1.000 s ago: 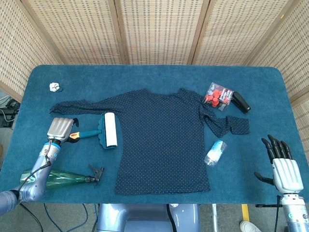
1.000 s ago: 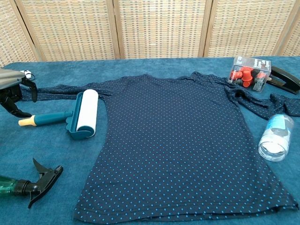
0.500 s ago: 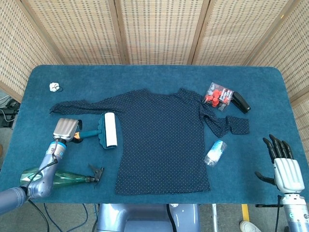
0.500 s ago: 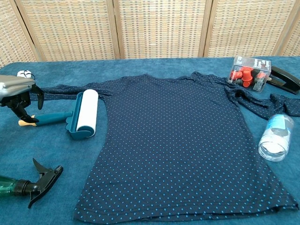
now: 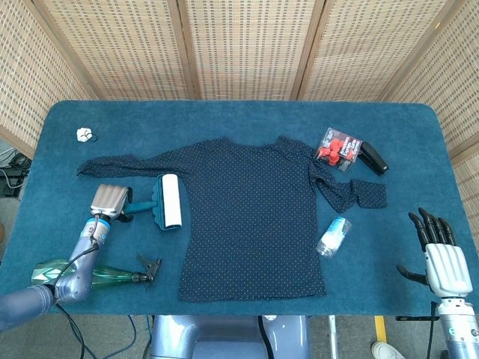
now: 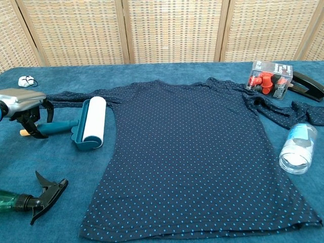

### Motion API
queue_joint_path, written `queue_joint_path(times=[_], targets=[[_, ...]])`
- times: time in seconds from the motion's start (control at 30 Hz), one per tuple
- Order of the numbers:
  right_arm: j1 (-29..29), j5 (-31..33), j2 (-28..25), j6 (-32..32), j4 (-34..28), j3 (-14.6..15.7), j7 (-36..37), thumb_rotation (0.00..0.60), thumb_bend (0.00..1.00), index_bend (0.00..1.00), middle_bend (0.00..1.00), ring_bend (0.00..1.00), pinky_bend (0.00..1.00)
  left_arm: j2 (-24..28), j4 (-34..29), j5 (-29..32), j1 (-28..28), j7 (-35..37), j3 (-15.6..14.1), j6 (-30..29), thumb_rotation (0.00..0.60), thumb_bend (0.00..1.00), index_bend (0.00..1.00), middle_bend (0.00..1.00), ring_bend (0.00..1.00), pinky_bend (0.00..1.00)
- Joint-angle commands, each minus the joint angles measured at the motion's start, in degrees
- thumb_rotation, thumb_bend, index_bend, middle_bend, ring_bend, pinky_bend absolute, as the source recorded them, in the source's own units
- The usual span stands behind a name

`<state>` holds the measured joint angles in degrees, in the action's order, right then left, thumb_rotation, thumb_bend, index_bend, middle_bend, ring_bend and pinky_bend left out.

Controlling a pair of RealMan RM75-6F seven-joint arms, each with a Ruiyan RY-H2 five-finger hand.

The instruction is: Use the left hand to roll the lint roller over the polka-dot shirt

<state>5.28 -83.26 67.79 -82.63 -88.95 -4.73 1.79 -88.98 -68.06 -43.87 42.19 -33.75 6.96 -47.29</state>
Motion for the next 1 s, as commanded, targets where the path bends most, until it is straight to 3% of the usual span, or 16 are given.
queue_joint_path(times=[0.03, 0.1, 0.17, 0.27, 0.33, 0.67, 1.0], targets=[[0.03, 0.01, 0.01, 0.1, -0.02, 0.03, 0.12, 0.6, 0.08, 0.0, 0.0, 0.0, 0.0, -0.78, 0.92, 0.58, 0.29, -0.43, -0.39, 0.52, 0.6, 0.24, 0.47, 0.91, 0.77, 0.74], [0.02, -0.05, -0.01, 0.08, -0.05, 0.06, 0.15, 0.6, 0.08, 0.0, 0.0, 0.0, 0.0, -1.06, 1.27, 0.8, 0.38, -0.5, -0.51, 0.65, 0.6, 0.34, 0.49, 0.91, 0.77, 0.74], [0.02, -0.12, 0.0, 0.06, -0.02, 0.09, 0.18, 0.6, 0.08, 0.0, 0.0, 0.0, 0.0, -1.49, 1.7, 0.63, 0.31, -0.52, -0.64, 0.09, 0.6, 0.54, 0.56, 0.91, 0.77, 0.74], [0.03, -0.08, 0.02, 0.08, 0.01, 0.07, 0.28, 0.6, 0.08, 0.0, 0.0, 0.0, 0.0, -1.99, 2.0, -0.54, -0.07, 0.02, -0.62, -1.62, 0.6, 0.66, 0.68, 0.91, 0.77, 0.74], [0.03, -0.12, 0.03, 0.03, -0.01, 0.06, 0.32, 0.6, 0.08, 0.0, 0.0, 0.0, 0.0, -1.82, 1.93, -1.82, -0.3, 0.61, -0.64, -2.55, 0.6, 0.69, 0.74, 0.92, 0.77, 0.74], [-0.14, -0.34, -0.21, -0.41, -0.26, 0.05, 0.68, 0.6, 0.08, 0.0, 0.0, 0.0, 0.0, 3.73, -3.52, -8.85, 0.1, 2.57, -0.97, -3.48, 0.6, 0.62, 0.79, 0.92, 0.77, 0.73], [0.05, 1.49, -0.31, 0.79, 0.57, -0.52, 1.43, 0.6, 0.08, 0.0, 0.0, 0.0, 0.0, 8.07, -9.58, -6.81, 3.65, -1.44, 0.06, -0.82, 0.6, 0.57, 0.8, 0.92, 0.77, 0.73]])
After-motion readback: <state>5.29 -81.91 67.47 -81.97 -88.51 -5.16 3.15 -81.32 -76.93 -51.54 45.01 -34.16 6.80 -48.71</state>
